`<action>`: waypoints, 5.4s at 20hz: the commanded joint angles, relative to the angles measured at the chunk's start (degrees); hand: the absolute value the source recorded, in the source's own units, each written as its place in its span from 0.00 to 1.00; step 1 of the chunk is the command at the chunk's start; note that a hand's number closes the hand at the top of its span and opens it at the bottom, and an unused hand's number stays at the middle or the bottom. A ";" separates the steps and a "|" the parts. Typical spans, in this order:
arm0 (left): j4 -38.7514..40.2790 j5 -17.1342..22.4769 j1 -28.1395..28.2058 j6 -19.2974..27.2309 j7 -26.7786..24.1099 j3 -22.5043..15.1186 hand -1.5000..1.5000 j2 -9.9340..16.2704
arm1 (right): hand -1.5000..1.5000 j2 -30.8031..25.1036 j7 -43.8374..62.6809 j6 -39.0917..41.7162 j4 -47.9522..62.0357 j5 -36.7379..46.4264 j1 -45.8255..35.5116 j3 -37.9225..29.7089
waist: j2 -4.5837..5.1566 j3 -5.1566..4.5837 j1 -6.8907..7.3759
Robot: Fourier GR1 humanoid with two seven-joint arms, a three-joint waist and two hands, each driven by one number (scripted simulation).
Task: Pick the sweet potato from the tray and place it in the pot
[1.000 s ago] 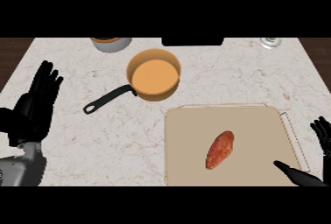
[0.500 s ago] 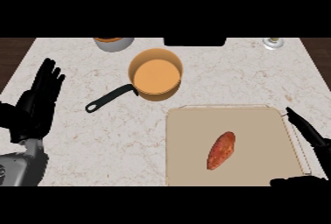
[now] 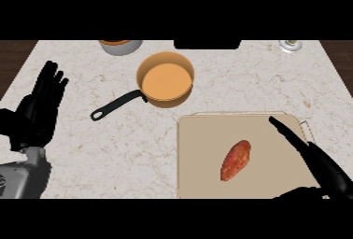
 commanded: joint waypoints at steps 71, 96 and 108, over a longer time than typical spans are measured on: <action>1.25 -6.54 -2.30 -6.14 2.28 4.66 0.50 -6.78 | 1.00 27.76 39.26 -21.96 -2.02 36.76 -47.12 43.59 | -0.34 -0.05 1.75; 1.13 -7.92 -1.66 -6.11 -0.51 4.48 0.50 -7.39 | 1.00 22.75 20.41 -34.82 43.56 31.19 -66.20 25.86 | 0.45 -0.02 0.62; 0.35 -6.84 -2.59 -7.48 0.46 4.99 0.50 -6.59 | 1.00 27.73 6.45 -40.66 74.28 25.62 -76.41 17.63 | 0.98 0.03 3.24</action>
